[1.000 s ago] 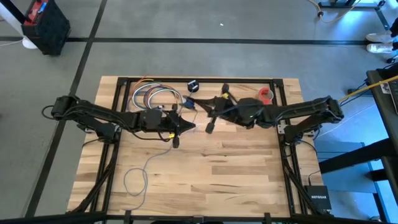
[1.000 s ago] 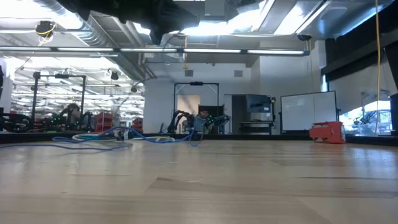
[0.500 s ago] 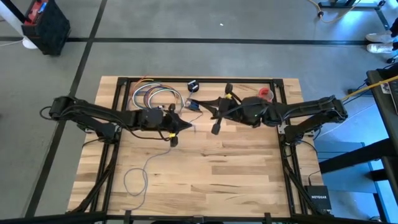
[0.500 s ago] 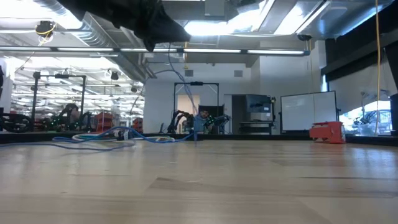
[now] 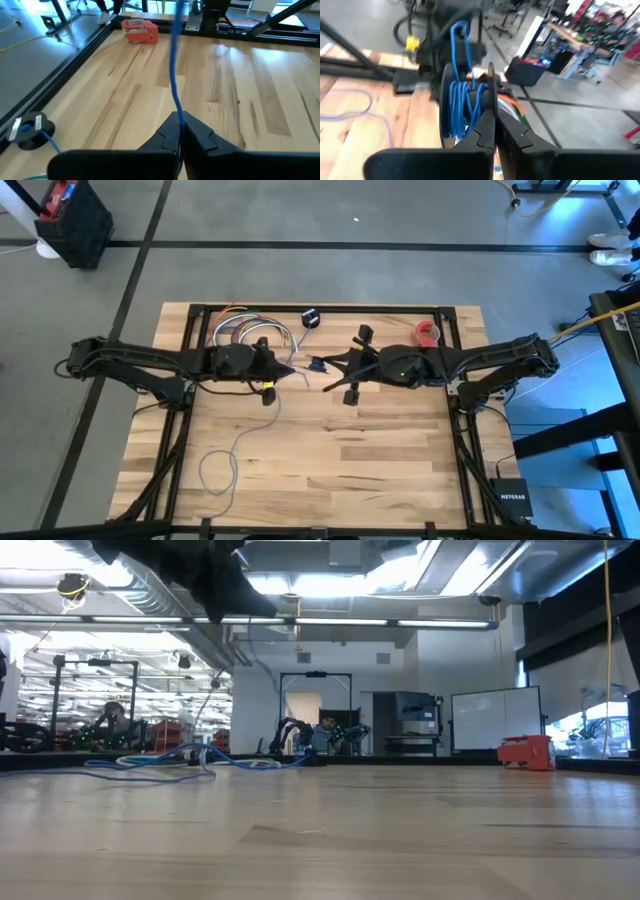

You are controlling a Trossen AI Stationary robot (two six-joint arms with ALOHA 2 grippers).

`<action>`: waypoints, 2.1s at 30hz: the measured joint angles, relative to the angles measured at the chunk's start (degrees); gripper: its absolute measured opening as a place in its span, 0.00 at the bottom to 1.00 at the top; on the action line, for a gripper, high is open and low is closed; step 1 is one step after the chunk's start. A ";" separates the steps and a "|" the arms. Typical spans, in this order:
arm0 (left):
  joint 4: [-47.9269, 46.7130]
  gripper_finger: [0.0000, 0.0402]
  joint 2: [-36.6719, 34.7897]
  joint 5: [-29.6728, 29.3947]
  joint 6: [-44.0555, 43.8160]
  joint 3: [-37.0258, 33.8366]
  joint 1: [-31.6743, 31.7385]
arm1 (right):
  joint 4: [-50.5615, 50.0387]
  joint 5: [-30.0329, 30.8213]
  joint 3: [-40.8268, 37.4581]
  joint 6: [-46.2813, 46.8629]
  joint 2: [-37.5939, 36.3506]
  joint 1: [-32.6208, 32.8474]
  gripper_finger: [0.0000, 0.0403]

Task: Coil cords
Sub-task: Coil the blue wire onto the spool

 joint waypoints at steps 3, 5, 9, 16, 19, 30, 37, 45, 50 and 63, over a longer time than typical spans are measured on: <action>1.82 0.00 1.20 1.43 0.76 0.01 -0.54 | 2.31 0.10 0.00 -1.37 0.00 0.06 0.02; 2.13 0.00 1.44 1.63 1.16 0.02 -0.88 | 3.35 0.12 0.00 -1.71 0.00 0.07 0.02; 1.65 0.00 1.47 1.54 1.91 0.02 -0.82 | 3.68 2.16 0.00 -2.63 -0.15 0.24 0.02; -3.81 0.13 0.85 1.53 3.45 2.39 -0.29 | 4.06 2.73 0.00 -3.13 -0.26 0.22 0.02; -14.61 0.23 -0.16 1.52 3.34 6.04 -0.29 | 3.85 6.18 0.00 -4.69 -0.26 0.23 0.02; -28.79 0.35 -5.24 1.49 1.10 13.51 -0.45 | -1.58 11.57 0.00 -5.58 -0.26 0.19 0.02; 2.21 0.36 -1.01 1.53 10.41 4.01 -1.67 | -1.50 9.62 0.00 -4.44 -0.26 0.18 0.02; 15.11 0.36 8.14 3.31 12.48 2.38 -0.17 | -1.46 9.50 0.00 -4.38 -0.26 0.18 0.02; 17.07 0.36 11.95 -5.39 12.85 2.36 0.79 | -1.56 9.47 0.00 -4.36 -0.26 0.24 0.02; 12.35 0.36 6.92 -8.51 13.18 2.38 -4.39 | -1.39 6.96 0.00 -4.31 -0.26 0.20 0.02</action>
